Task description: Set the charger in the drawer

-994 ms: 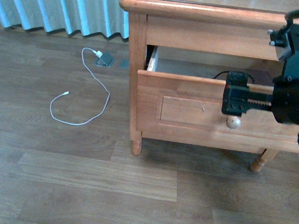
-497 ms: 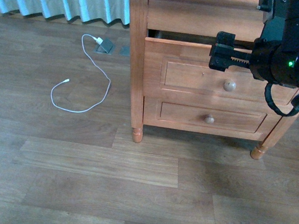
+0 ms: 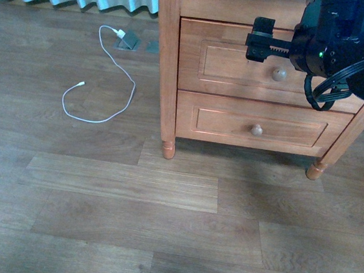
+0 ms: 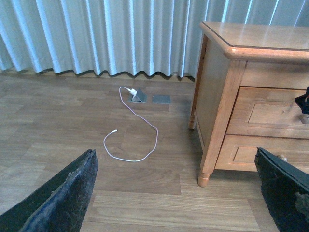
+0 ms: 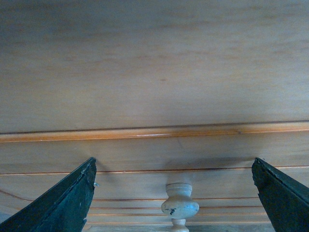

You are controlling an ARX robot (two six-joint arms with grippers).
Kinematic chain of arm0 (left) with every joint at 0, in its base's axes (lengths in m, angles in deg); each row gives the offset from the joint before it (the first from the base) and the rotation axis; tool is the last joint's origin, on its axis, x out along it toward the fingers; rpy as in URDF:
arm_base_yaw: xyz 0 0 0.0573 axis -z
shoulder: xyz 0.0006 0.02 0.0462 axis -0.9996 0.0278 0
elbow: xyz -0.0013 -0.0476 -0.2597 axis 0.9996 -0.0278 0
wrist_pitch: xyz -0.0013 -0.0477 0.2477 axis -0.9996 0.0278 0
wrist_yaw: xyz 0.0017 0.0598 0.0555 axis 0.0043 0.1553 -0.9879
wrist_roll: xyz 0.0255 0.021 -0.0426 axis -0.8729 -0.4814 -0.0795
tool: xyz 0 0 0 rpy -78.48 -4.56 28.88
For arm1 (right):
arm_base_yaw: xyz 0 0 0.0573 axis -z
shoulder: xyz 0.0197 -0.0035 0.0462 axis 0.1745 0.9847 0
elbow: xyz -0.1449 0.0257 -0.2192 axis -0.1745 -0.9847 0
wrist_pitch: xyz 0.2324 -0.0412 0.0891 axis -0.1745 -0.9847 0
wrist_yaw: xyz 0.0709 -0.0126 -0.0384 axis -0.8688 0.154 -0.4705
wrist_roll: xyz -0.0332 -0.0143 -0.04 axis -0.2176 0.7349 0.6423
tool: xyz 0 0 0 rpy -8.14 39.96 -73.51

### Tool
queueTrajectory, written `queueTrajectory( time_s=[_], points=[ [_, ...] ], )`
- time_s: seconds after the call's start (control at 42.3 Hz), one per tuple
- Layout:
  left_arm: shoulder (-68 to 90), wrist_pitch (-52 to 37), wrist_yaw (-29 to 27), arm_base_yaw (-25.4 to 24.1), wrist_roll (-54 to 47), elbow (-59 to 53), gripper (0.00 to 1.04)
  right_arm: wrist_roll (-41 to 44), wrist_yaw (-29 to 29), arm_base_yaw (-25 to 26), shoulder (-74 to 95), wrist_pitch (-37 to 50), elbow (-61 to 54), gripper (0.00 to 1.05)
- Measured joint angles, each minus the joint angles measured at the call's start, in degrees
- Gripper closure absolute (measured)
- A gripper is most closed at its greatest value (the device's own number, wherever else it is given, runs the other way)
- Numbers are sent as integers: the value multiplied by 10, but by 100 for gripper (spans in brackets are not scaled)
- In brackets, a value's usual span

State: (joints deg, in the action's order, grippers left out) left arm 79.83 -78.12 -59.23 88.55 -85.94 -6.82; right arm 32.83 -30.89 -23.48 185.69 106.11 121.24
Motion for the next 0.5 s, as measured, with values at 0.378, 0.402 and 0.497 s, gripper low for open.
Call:
queueTrajectory(
  time_s=[0.378, 0.402, 0.497],
  points=[
    [0, 0, 0, 0, 0, 0, 6, 9, -4, 2, 15, 2, 16, 8],
    [0, 0, 0, 0, 0, 0, 6, 9, -5, 2, 15, 2, 16, 8],
    [0, 0, 0, 0, 0, 0, 6, 11, -12, 3, 11, 10, 7, 8]
  ],
)
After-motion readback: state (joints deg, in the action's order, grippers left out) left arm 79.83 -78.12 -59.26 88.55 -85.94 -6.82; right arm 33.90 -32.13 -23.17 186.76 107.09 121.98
